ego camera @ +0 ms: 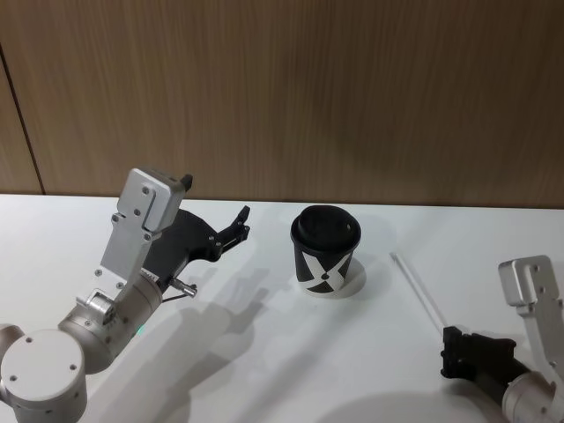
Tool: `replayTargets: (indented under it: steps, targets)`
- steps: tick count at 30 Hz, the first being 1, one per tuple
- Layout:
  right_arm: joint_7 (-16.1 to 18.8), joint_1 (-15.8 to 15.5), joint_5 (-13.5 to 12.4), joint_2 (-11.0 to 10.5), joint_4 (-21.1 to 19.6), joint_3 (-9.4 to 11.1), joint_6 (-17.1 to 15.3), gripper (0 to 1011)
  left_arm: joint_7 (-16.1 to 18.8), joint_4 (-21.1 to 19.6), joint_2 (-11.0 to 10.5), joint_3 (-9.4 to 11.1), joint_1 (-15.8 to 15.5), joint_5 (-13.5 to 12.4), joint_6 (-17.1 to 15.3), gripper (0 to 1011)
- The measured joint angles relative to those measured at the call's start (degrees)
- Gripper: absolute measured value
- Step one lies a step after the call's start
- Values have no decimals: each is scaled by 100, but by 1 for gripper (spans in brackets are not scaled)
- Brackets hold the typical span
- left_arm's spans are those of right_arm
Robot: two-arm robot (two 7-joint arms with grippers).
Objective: Pick up the straw with one hand, pass it to the other hand, and insert it into the cup.
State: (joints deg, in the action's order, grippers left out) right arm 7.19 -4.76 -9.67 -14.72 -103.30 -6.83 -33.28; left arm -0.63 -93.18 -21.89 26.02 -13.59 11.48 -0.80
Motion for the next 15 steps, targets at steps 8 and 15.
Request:
replayTargets:
  steps: [8,15]
  targets:
    - [-98,-17,215,-70,-11,4,405,0,0,0,0,0,0,0,0,1003]
    - [-102,-30,456,-275,-48,24,913,0,0,0,0,0,0,0,0,1003]
